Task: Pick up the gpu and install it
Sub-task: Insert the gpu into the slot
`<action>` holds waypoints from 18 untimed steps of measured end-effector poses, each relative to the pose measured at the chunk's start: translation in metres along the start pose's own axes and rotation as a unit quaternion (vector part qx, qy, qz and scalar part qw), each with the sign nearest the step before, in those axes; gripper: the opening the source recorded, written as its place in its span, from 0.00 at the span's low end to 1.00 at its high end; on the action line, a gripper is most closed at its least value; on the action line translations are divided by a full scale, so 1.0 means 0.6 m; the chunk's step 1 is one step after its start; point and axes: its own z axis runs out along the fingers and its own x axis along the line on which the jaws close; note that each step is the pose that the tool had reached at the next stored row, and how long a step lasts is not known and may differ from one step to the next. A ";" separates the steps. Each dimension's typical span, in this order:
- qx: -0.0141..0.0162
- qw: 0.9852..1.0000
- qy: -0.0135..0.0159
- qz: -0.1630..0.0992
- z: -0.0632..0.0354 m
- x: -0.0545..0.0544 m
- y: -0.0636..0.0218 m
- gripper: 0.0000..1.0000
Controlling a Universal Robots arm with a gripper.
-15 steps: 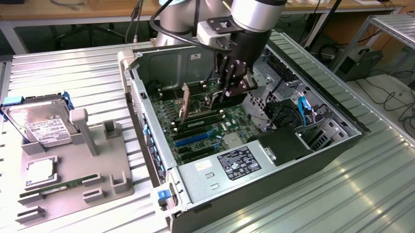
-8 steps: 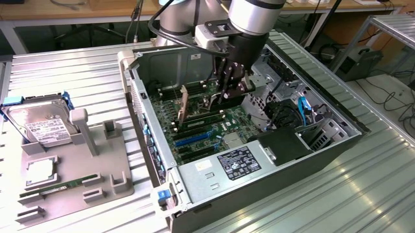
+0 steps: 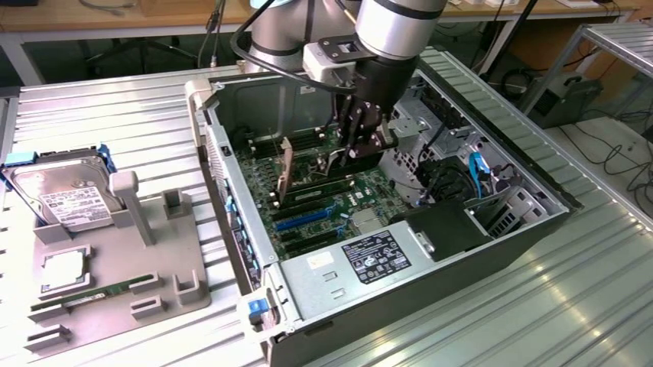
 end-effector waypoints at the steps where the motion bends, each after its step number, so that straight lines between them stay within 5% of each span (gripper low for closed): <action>1: 0.000 1.000 0.000 0.000 0.001 0.000 0.001 0.26; 18: -0.001 1.000 0.000 -0.013 0.006 0.000 0.004 0.26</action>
